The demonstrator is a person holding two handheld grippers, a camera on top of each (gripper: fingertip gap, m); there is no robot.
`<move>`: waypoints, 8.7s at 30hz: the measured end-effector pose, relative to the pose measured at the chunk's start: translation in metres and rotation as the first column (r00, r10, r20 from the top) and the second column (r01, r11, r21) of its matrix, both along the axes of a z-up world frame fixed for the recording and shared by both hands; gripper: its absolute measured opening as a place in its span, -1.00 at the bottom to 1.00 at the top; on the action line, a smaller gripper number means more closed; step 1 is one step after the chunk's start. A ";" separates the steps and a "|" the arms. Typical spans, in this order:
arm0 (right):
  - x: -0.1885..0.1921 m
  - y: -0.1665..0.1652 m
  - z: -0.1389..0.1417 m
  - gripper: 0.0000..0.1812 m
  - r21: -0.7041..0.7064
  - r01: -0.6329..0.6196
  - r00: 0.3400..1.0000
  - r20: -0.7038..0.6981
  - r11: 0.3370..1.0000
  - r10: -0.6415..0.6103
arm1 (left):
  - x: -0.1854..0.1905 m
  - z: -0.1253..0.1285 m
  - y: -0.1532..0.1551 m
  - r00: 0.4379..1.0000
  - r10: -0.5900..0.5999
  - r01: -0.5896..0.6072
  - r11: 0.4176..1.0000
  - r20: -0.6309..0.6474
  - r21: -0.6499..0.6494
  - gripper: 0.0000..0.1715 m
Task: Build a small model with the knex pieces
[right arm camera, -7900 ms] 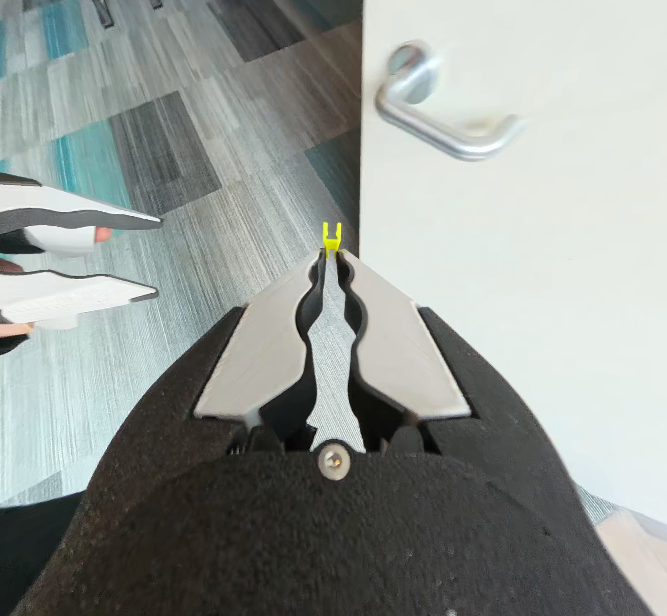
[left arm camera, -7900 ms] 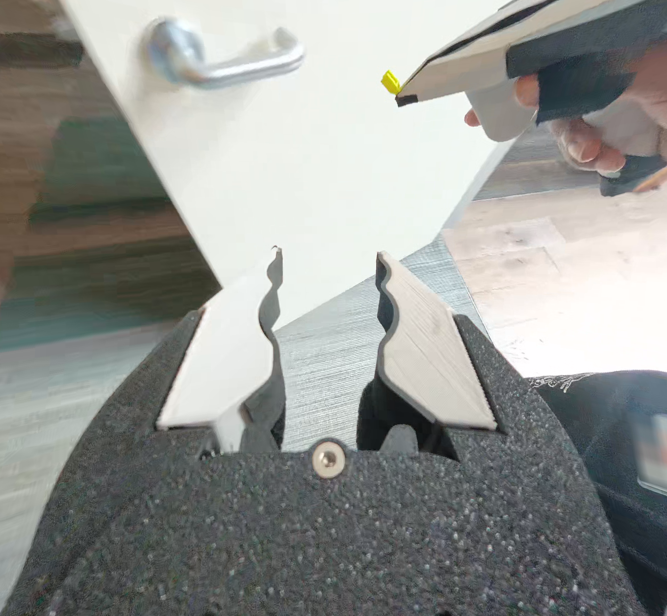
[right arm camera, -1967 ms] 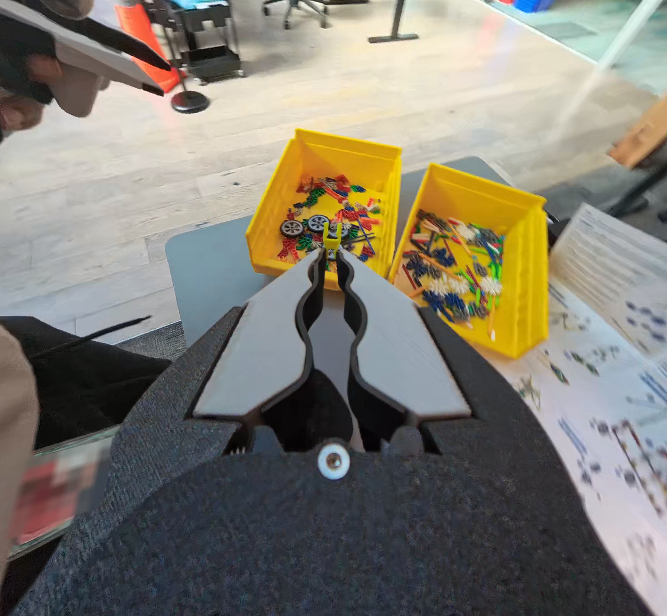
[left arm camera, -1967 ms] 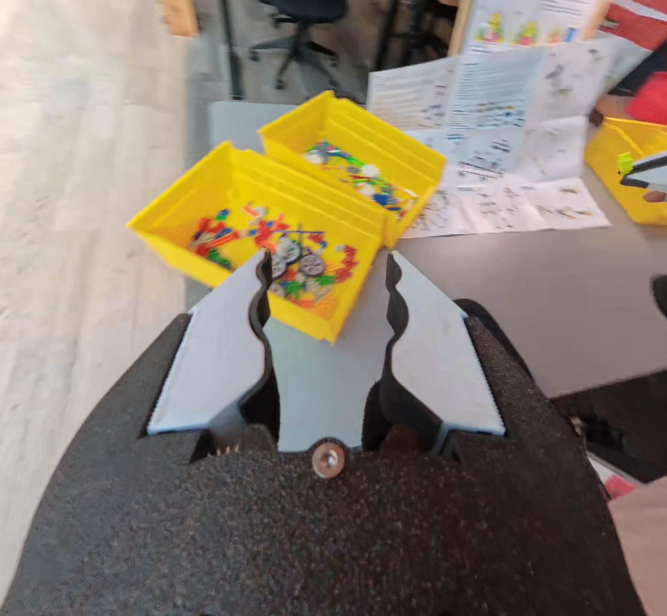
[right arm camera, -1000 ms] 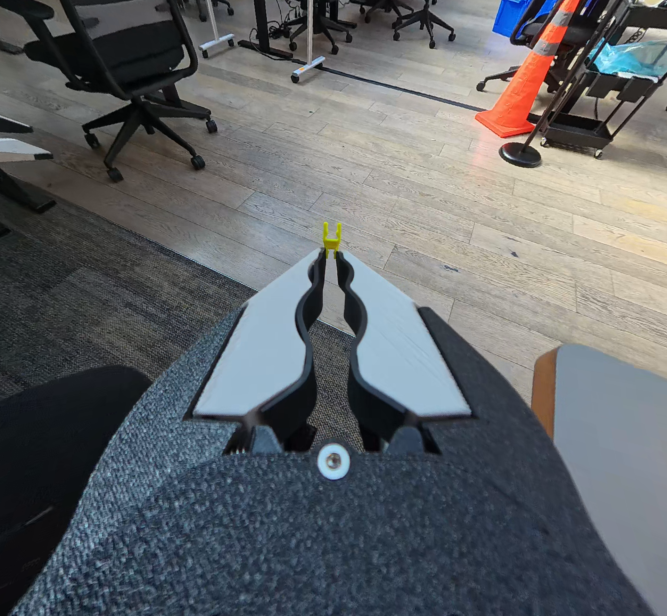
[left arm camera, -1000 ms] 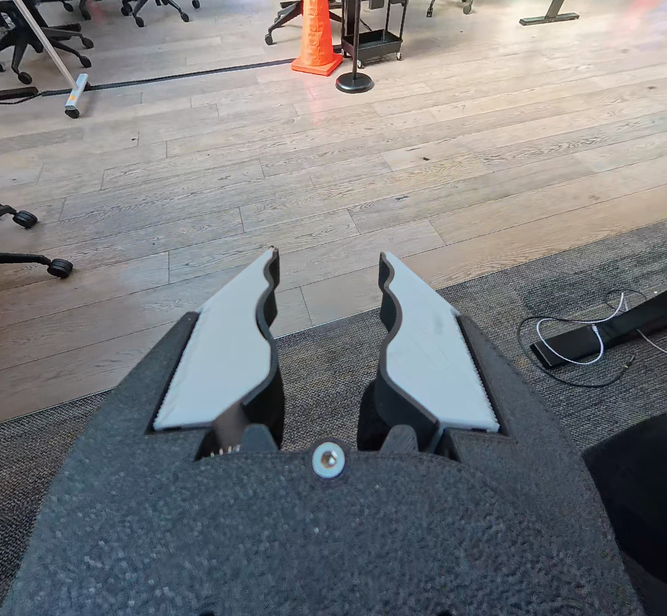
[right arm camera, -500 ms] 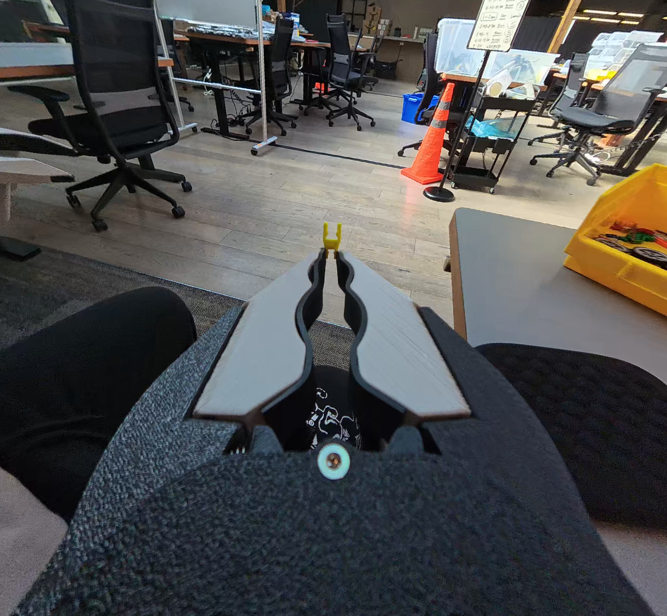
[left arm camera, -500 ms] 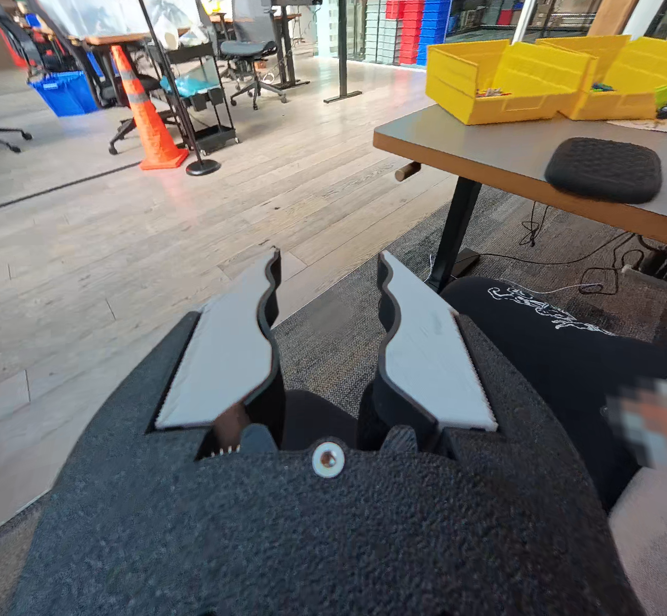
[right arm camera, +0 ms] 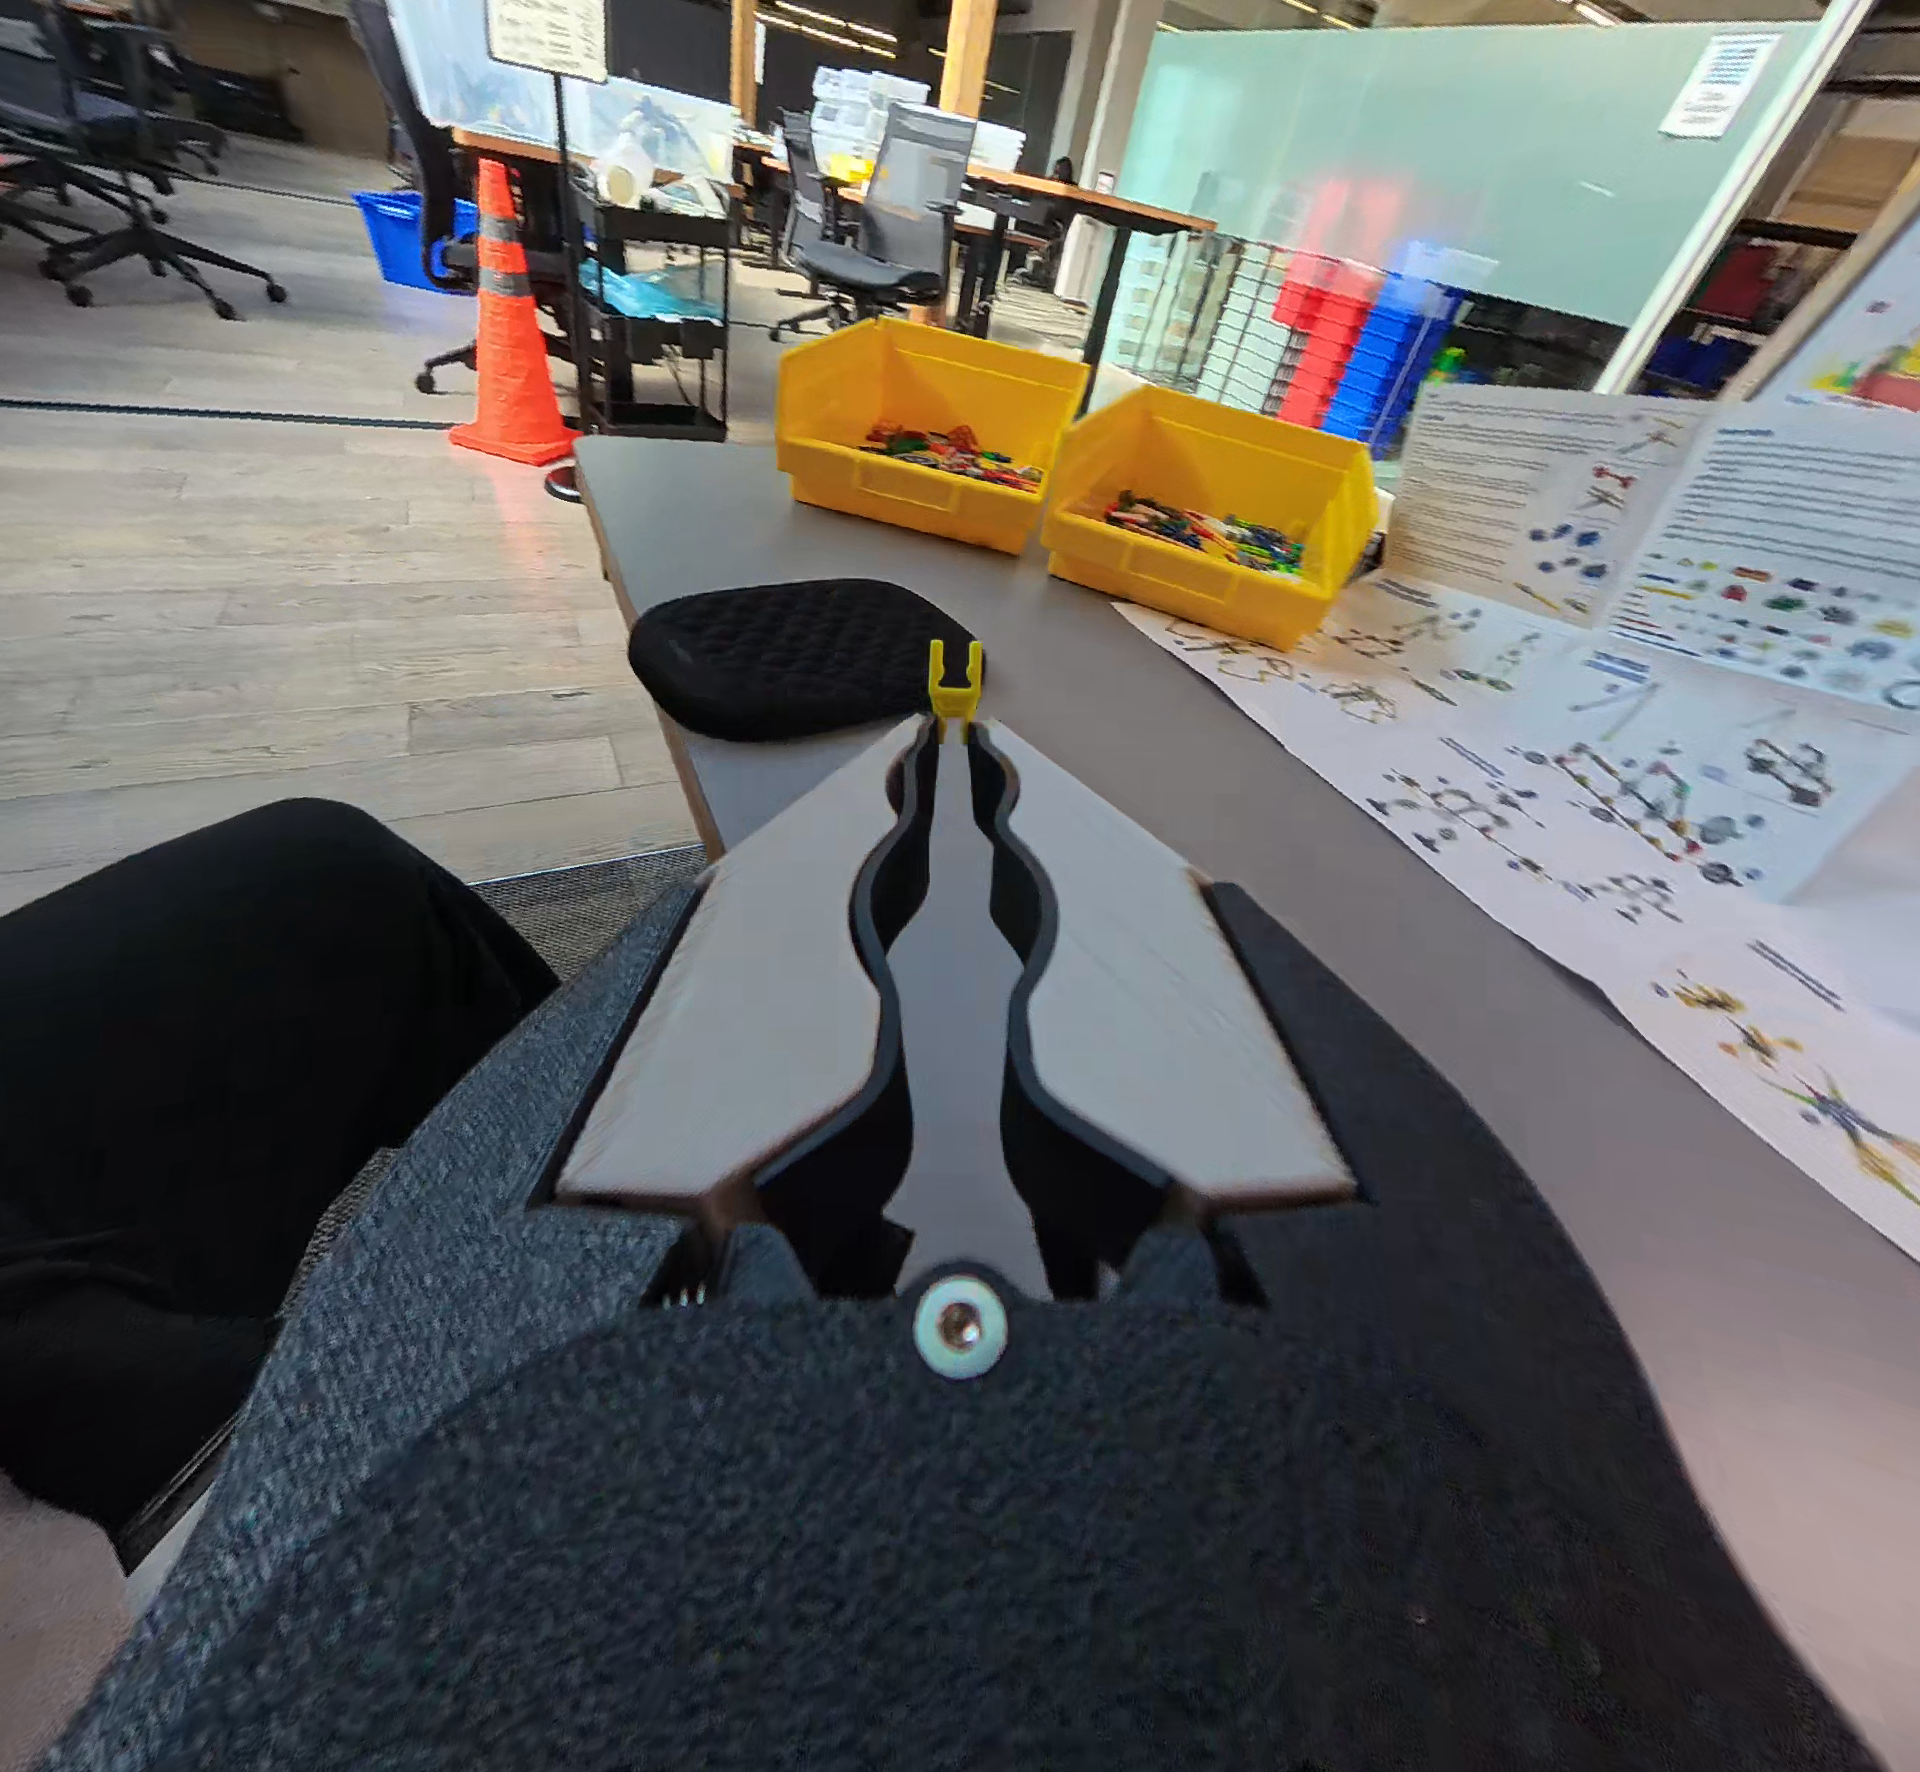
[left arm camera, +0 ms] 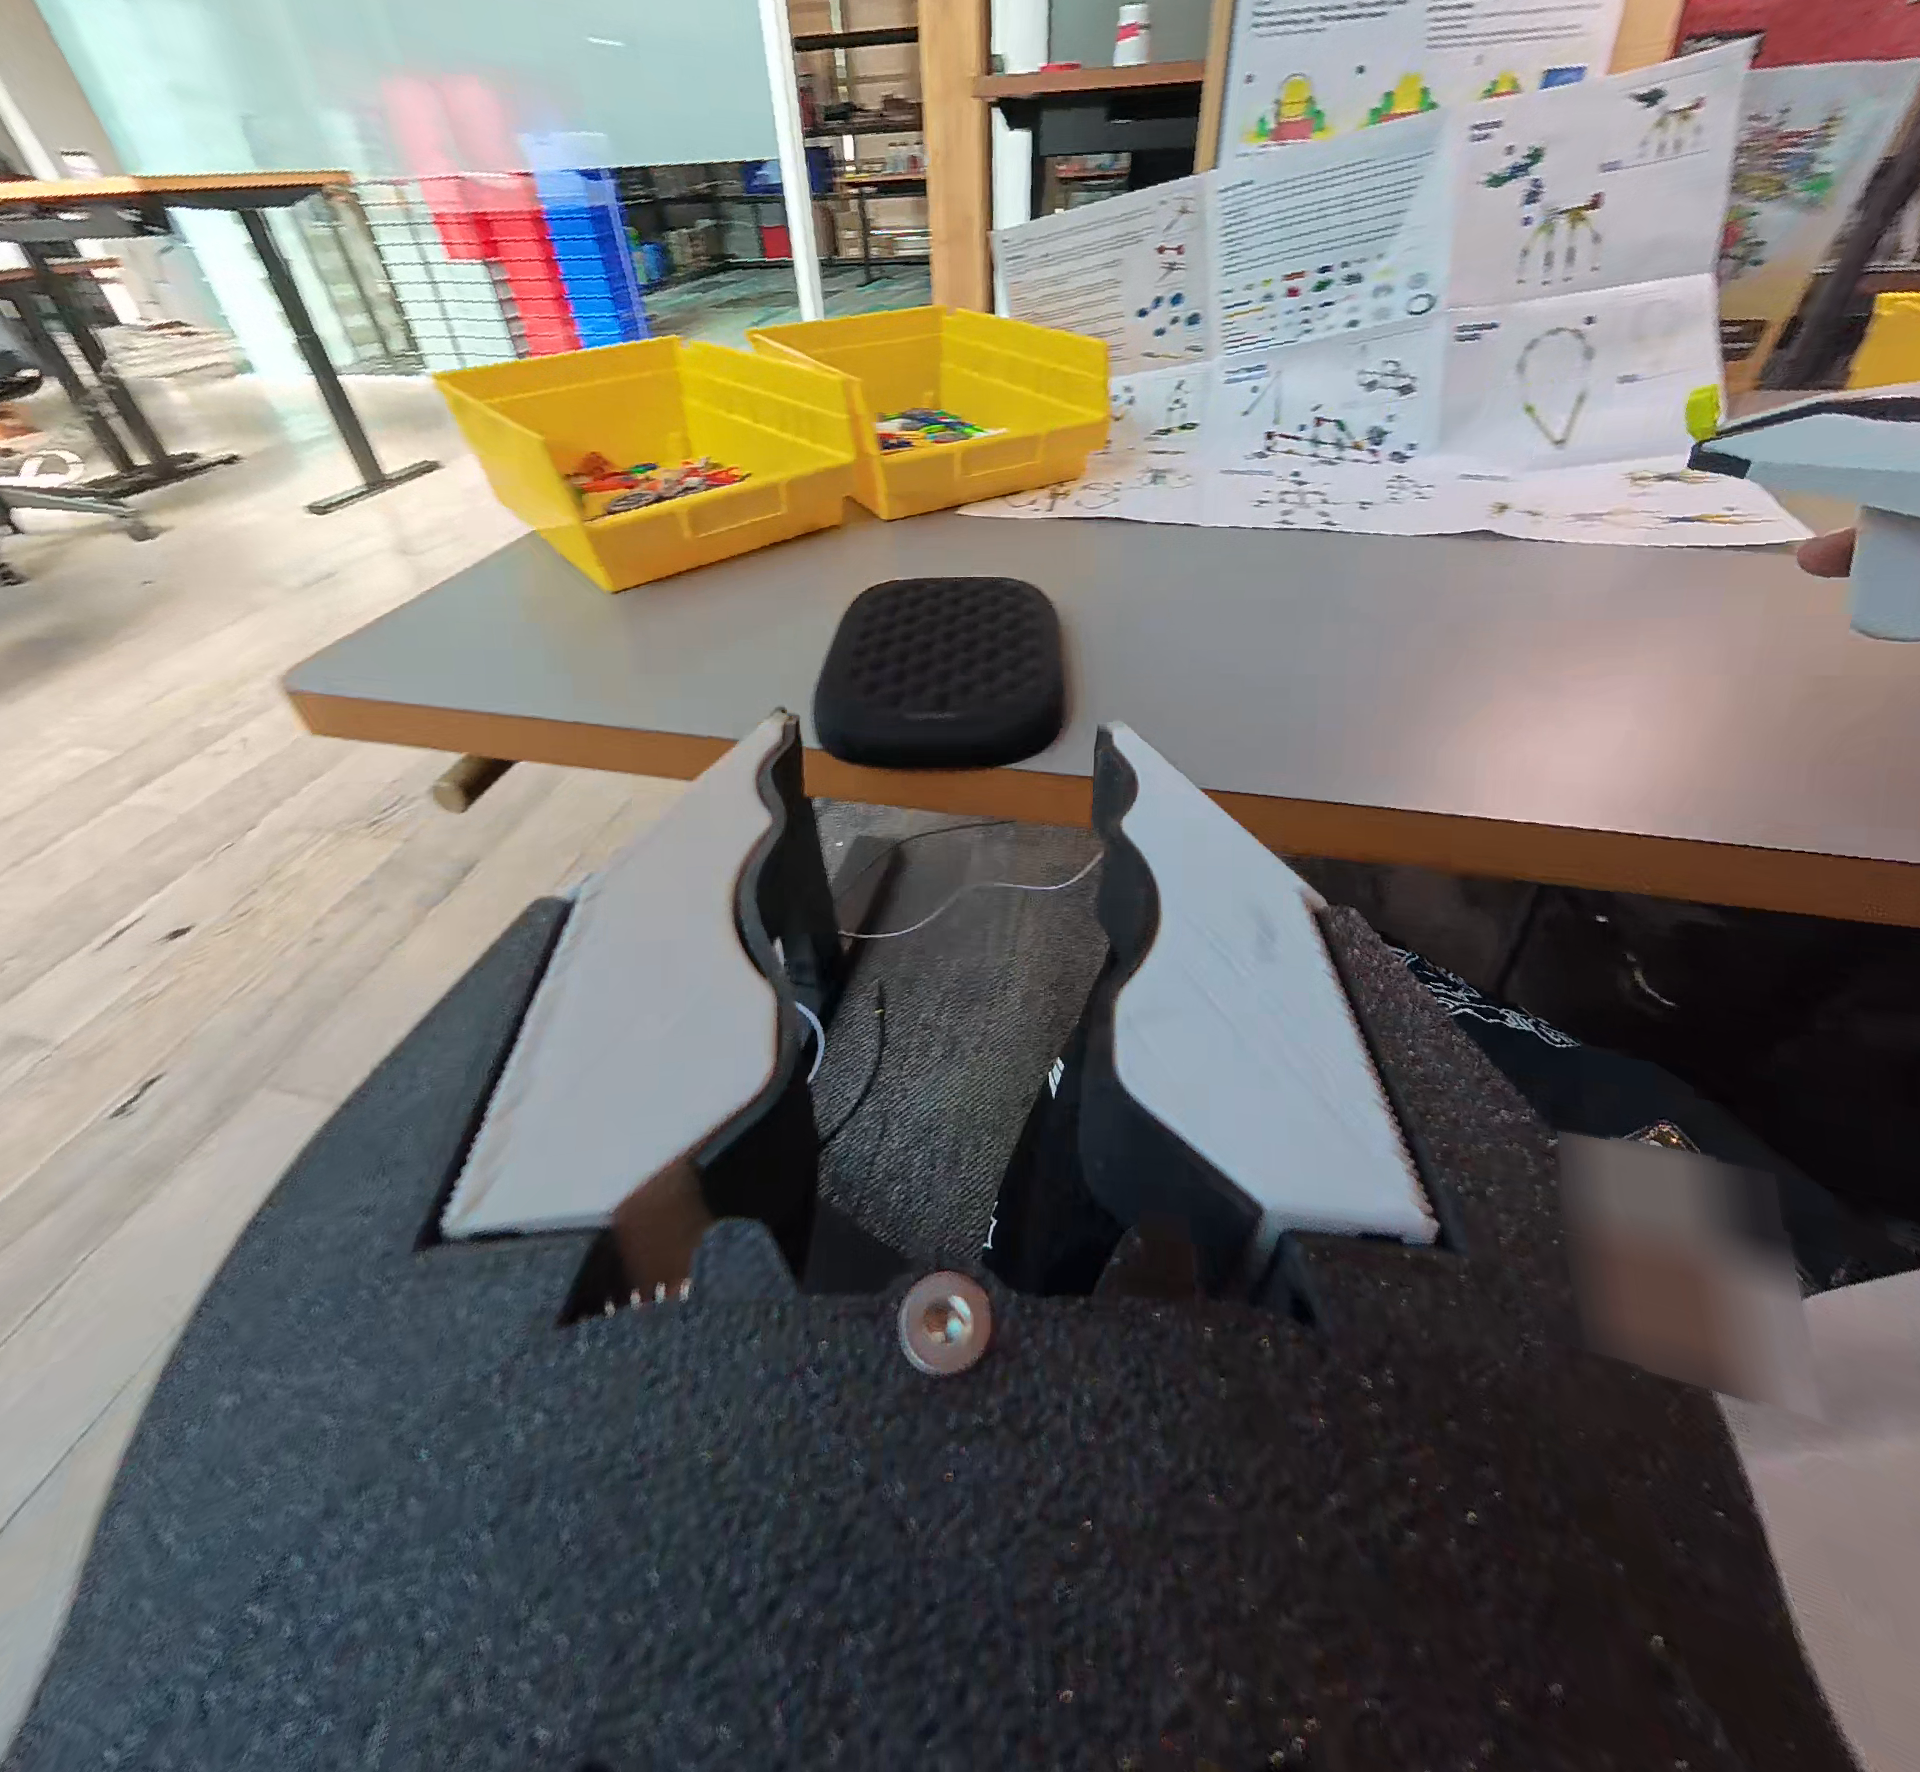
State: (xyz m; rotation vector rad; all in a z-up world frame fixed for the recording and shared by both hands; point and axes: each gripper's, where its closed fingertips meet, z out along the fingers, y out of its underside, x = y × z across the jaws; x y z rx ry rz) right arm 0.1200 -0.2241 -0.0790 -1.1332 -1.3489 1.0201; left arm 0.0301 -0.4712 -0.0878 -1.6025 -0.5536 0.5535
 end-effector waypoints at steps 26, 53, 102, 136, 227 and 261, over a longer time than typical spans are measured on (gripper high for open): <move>0.204 0.278 -0.011 -0.95 0.048 0.801 0.585 0.150 0.597 -0.797 | -0.078 -0.022 0.307 0.777 -0.612 0.620 0.785 0.151 -0.008 -0.34; 0.200 0.566 0.005 -0.87 0.055 0.885 0.303 0.685 0.462 -0.662 | -0.141 0.020 0.368 0.800 -0.594 0.600 0.794 0.086 -0.101 -0.26; -0.049 0.442 -0.020 -0.42 -0.111 0.548 0.835 0.024 0.829 -0.549 | -0.182 -0.032 0.545 0.669 -0.737 0.737 0.675 0.100 0.039 -0.31; -0.004 0.464 0.001 -0.50 -0.206 0.680 0.702 -0.097 0.704 -0.706 | -0.177 -0.037 0.541 0.634 -0.766 0.772 0.635 0.108 -0.027 -0.31; -0.002 0.471 -0.046 -0.45 -0.015 0.696 0.712 0.140 0.717 -0.688 | -0.214 -0.021 0.533 0.729 -0.683 0.682 0.730 0.052 0.031 -0.28; -0.032 0.485 -0.006 -1.00 -0.330 0.317 0.936 0.261 0.889 -0.237 | -0.310 -0.066 0.496 0.915 -0.404 0.380 0.845 0.018 -0.377 -1.00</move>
